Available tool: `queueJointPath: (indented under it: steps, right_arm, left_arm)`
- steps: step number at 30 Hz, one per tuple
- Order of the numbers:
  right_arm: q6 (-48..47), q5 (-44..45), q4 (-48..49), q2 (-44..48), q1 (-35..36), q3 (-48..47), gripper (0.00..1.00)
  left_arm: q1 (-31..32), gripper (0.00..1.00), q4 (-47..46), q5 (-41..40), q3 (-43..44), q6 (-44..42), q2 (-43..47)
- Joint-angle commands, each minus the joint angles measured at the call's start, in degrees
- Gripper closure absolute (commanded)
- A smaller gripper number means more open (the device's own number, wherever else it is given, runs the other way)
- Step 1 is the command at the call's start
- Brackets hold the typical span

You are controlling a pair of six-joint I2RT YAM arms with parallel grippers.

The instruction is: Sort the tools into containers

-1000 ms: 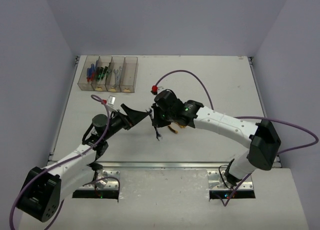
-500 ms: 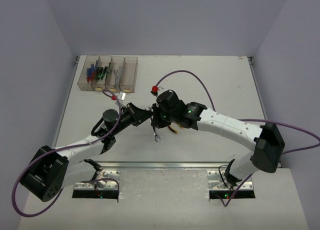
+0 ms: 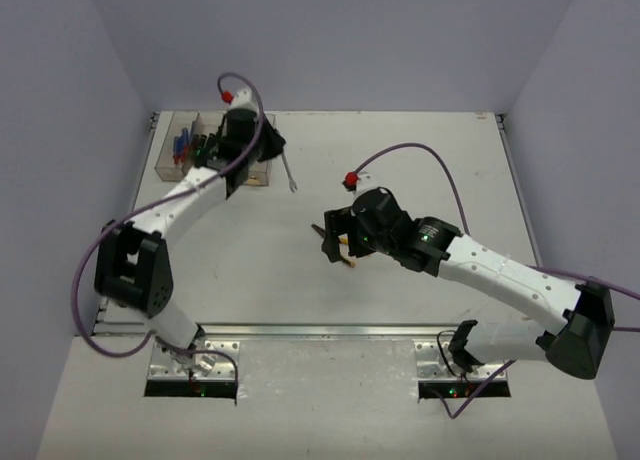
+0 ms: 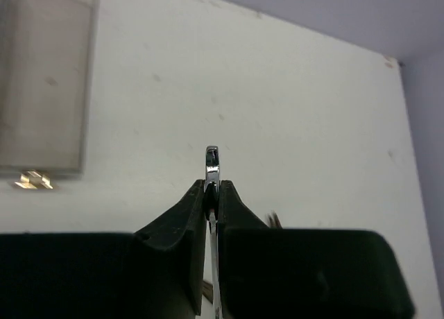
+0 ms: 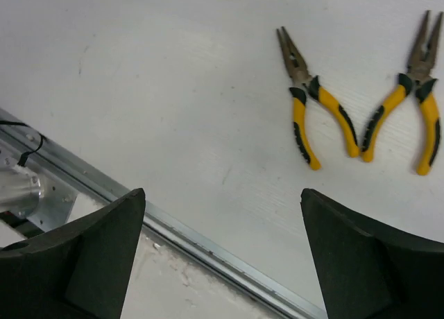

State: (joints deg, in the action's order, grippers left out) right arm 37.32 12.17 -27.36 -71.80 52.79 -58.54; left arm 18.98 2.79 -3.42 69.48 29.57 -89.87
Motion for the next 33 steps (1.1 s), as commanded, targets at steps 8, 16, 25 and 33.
queueJointPath:
  steps: [8,16,25,33]
  right_arm:
    - [-3.6,4.57,-3.63,10.8,-4.44,10.4,0.06]
    - [-5.08,4.38,-3.76,10.38,-4.69,11.86,0.05]
    - [-6.66,-0.58,-1.04,0.68,-4.72,9.47,0.05]
    - [-17.77,-2.19,-4.87,-17.82,-4.72,-1.83,0.23]
  left_arm:
    - [-17.4,1.0,25.8,-10.05,49.85,-28.1,-33.84]
    - [-20.74,1.0,19.87,0.98,49.43,-26.41,-39.0]
    - [-20.56,0.0,20.29,-0.86,48.2,-23.39,-39.63]
    - [-19.59,0.0,24.51,-0.35,45.28,-10.81,-22.63]
